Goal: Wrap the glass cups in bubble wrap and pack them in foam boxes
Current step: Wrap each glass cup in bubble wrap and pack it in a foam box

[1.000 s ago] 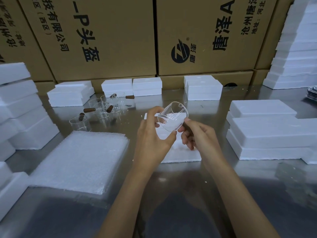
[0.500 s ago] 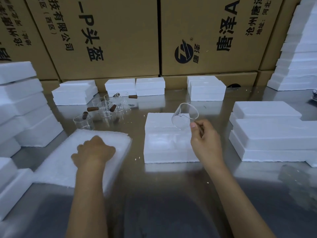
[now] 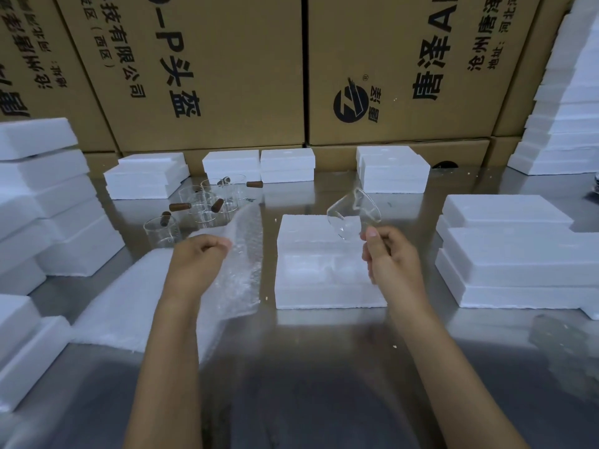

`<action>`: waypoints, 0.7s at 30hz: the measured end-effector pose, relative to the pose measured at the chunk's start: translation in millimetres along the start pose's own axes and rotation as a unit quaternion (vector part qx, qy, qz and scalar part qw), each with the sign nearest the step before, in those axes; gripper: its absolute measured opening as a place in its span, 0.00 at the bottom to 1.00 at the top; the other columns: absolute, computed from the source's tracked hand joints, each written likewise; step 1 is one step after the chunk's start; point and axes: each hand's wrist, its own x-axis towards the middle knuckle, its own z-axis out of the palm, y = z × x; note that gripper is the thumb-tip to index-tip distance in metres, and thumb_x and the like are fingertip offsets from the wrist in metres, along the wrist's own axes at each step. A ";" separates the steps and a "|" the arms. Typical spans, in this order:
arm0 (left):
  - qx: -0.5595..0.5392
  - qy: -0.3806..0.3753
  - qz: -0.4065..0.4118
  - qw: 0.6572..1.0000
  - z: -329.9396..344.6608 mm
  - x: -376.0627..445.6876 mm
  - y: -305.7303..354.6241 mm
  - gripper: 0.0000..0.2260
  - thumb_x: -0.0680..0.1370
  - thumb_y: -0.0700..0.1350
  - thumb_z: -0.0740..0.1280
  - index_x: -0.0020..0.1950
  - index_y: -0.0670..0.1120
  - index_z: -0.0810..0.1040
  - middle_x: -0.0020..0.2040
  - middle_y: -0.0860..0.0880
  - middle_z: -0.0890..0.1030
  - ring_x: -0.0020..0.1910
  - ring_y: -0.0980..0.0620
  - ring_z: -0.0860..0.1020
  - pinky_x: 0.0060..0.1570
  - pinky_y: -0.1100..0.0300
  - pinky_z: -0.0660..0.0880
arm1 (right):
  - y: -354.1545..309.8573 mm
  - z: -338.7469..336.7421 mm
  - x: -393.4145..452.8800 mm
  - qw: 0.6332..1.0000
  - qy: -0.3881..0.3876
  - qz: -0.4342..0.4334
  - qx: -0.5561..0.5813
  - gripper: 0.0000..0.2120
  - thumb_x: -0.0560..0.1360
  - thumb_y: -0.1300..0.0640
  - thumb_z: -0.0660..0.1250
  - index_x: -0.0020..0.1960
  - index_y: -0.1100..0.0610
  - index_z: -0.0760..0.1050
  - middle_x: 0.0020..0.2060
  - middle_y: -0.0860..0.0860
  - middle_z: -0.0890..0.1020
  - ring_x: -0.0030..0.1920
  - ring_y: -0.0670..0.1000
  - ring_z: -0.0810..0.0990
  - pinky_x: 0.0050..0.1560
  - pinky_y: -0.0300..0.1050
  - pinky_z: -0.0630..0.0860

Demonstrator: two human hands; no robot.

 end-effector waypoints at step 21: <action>-0.114 -0.152 0.159 0.969 42.5 -26.9 22.3 0.08 0.81 0.42 0.67 0.46 0.47 0.84 0.40 0.60 0.83 0.37 0.66 0.75 0.40 0.73 0.70 | -7.1 20.5 -30.9 0.919 -0.112 -0.184 -0.330 0.07 0.80 0.46 0.63 0.46 0.47 0.72 0.38 0.36 0.82 0.39 0.43 0.77 0.38 0.40 0.70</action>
